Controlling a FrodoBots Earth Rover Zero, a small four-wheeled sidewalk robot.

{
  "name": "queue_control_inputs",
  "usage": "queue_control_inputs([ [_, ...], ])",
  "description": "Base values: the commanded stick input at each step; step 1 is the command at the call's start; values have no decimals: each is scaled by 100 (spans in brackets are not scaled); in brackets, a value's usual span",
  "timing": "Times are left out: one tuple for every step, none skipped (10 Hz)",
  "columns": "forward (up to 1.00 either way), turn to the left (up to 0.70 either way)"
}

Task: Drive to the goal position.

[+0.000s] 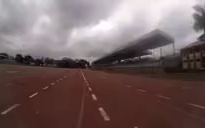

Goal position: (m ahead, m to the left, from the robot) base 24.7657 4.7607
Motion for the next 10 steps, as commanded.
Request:
queue_control_inputs([
  [70, 0],
  [70, 0],
  [70, 0],
  [70, 0],
  [70, 0],
  [70, 0],
  [70, 0],
  [70, 0],
  [70, 0],
  [70, 0],
])
